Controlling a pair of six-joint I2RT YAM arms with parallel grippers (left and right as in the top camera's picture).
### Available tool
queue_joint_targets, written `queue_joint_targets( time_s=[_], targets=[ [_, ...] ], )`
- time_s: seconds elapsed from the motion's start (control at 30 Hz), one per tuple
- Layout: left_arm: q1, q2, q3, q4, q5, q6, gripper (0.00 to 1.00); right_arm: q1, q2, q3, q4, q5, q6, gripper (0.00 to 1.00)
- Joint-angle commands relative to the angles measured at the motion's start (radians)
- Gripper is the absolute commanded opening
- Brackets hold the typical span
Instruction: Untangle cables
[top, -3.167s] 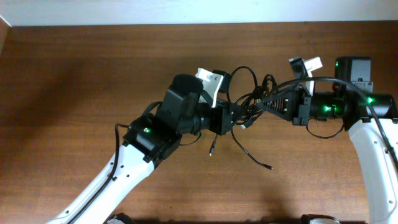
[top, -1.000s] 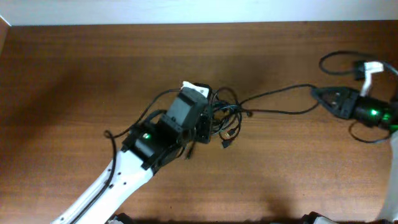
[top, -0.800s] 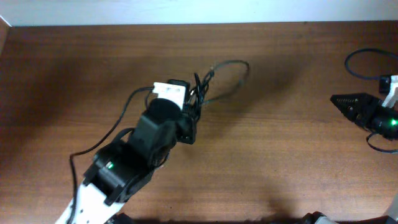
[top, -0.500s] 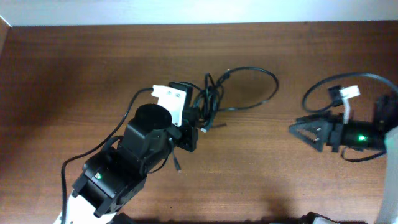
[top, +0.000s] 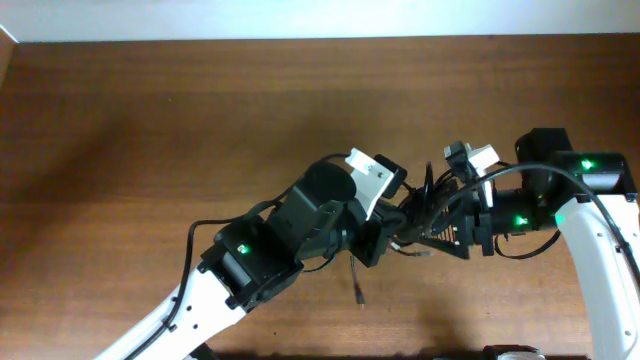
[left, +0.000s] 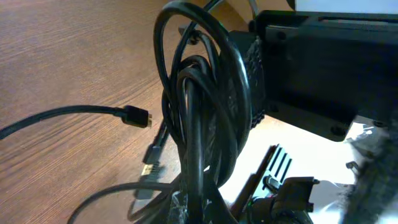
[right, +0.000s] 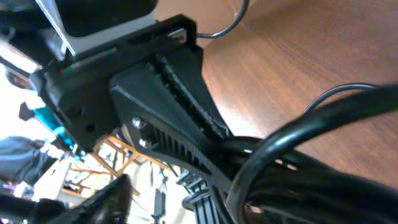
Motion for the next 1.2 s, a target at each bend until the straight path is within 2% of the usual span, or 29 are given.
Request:
queue_joint_targets(
  time_s=[0.0, 0.1, 0.13, 0.23, 0.4, 0.5, 0.63, 0.7, 0.83, 0.93, 0.97, 1.0, 1.03, 1.1, 1.17],
  targets=[
    [-0.01, -0.008, 0.006, 0.011, 0.025, -0.003, 0.0, 0.006, -0.017, 0.003, -0.006, -0.012, -0.014, 0.39],
    [-0.006, -0.008, 0.006, 0.01, -0.013, -0.002, 0.0, 0.006, -0.017, 0.003, -0.017, 0.01, -0.014, 0.06],
    [-0.007, -0.008, 0.006, -0.001, -0.049, -0.003, 0.0, 0.006, -0.017, 0.003, -0.018, 0.01, -0.014, 0.04],
    [-0.007, -0.008, 0.006, -0.084, -0.174, -0.026, 0.0, 0.006, -0.017, 0.003, -0.021, 0.009, -0.014, 0.04],
    [-0.007, -0.008, 0.006, -0.141, -0.199, -0.04, 0.0, 0.006, -0.017, 0.003, -0.016, -0.023, -0.014, 0.04],
    [-0.007, -0.008, 0.006, -0.34, -0.485, -0.041, 0.0, 0.006, -0.017, 0.003, -0.012, -0.079, -0.014, 0.04],
    [-0.007, -0.008, 0.005, -0.478, -0.587, -0.04, 0.0, -0.006, -0.017, 0.003, 0.061, -0.183, -0.014, 0.04],
    [-0.007, -0.008, 0.005, -0.498, -0.603, -0.04, 0.0, -0.089, -0.017, 0.003, 0.066, -0.174, -0.002, 0.04],
    [-0.007, -0.008, 0.005, -0.565, -0.686, -0.04, 0.0, -0.422, -0.017, 0.003, 0.066, -0.119, 0.191, 0.04],
    [-0.007, -0.008, 0.005, -0.558, -0.685, -0.044, 0.0, -0.531, -0.017, 0.003, 0.062, -0.03, 0.23, 0.04],
    [-0.007, -0.008, 0.005, -0.557, -0.685, -0.061, 0.0, -0.531, -0.017, 0.003, 0.063, 0.013, 0.23, 0.07],
    [-0.007, -0.008, 0.005, -0.537, -0.685, -0.128, 0.0, -0.531, -0.017, 0.003, 0.056, 0.064, 0.23, 0.54],
    [-0.007, -0.008, 0.005, -0.482, -0.674, -0.194, 0.0, -0.53, -0.017, 0.003, 0.052, 0.106, 0.23, 0.81],
    [-0.007, -0.008, 0.005, -0.41, -0.603, -0.194, 0.0, -0.529, -0.017, 0.003, 0.025, 0.119, 0.229, 0.91],
    [-0.007, -0.008, 0.005, -0.299, -0.525, -0.194, 0.0, -0.522, -0.017, 0.003, -0.023, 0.15, 0.203, 0.93]
  ],
)
